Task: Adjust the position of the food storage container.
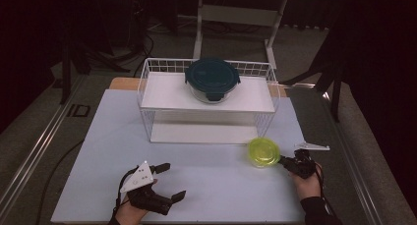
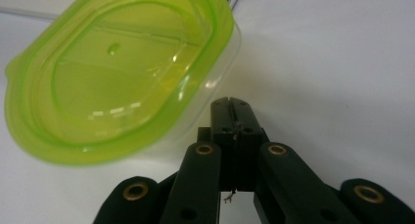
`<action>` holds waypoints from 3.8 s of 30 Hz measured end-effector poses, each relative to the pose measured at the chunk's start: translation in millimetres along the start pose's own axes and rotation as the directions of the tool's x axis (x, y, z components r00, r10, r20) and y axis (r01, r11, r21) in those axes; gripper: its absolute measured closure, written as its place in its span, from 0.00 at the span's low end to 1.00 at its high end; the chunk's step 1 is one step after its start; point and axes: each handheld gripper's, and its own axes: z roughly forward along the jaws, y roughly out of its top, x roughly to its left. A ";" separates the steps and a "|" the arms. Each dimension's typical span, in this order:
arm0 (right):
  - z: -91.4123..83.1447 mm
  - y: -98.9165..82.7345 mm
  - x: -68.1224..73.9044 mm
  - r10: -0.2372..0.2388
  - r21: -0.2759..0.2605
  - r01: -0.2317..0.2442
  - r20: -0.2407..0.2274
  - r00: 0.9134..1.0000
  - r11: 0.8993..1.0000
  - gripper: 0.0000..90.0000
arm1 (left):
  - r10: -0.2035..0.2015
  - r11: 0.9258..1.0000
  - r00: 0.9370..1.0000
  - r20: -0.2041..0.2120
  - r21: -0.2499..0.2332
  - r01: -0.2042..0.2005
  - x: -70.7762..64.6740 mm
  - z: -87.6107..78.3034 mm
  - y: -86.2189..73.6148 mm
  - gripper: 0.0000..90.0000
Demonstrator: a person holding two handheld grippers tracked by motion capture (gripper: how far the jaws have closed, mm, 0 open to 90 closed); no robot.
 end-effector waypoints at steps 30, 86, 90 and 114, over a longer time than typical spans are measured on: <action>34.6 15.4 40.7 -0.077 0.041 0.081 -0.107 0.991 0.996 1.00 | 0.004 1.000 1.000 0.005 0.001 -0.004 -1.6 -0.5 0.1 0.01; 91.5 34.2 128.7 -0.170 0.084 0.201 -0.282 0.944 0.976 1.00 | 0.006 1.000 1.000 0.008 0.000 -0.006 -1.9 -1.3 0.2 0.01; 94.6 33.3 134.1 -0.181 0.086 0.214 -0.292 0.939 0.973 1.00 | 0.009 1.000 1.000 0.009 -0.001 -0.009 -2.1 -1.5 0.3 0.01; 113.0 41.5 155.9 -0.181 0.096 0.222 -0.322 0.929 0.970 1.00 | 0.001 1.000 1.000 0.004 -0.009 -0.001 -1.6 -4.0 0.5 0.01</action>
